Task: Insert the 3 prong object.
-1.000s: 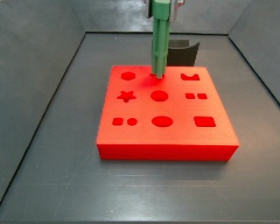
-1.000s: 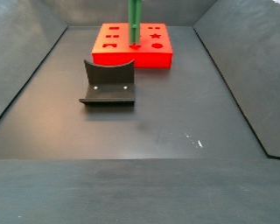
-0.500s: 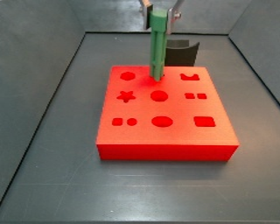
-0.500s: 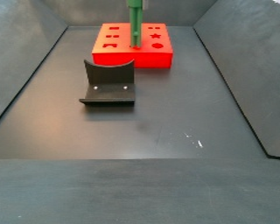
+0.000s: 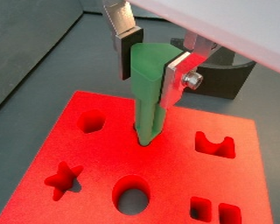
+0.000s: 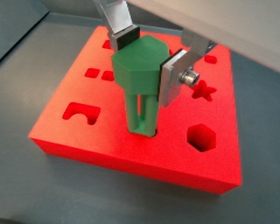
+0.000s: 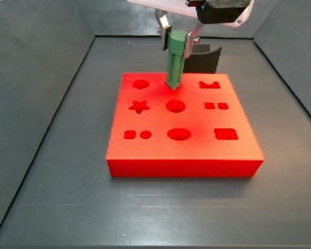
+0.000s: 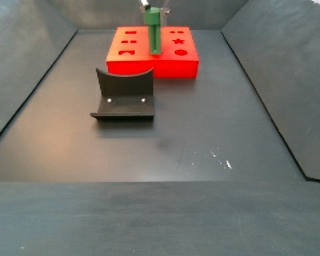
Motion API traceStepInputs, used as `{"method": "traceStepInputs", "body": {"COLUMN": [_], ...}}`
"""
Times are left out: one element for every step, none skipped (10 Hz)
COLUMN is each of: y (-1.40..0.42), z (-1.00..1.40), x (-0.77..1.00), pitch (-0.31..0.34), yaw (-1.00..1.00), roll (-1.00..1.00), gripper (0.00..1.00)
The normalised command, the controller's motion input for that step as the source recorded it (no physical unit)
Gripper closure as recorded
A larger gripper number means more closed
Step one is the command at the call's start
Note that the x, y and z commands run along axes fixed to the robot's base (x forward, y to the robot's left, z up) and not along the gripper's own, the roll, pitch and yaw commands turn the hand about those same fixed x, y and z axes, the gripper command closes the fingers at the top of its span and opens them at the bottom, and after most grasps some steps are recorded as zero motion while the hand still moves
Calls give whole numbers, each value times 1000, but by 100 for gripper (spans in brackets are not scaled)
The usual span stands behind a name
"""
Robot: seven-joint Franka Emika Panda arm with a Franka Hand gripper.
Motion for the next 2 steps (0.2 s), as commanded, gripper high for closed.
{"method": "traceStepInputs", "body": {"y": [0, 0], "z": [0, 0], "x": [0, 0], "pitch": [0, 0], "yaw": [0, 0], "roll": [11, 0], "gripper": [100, 100]}}
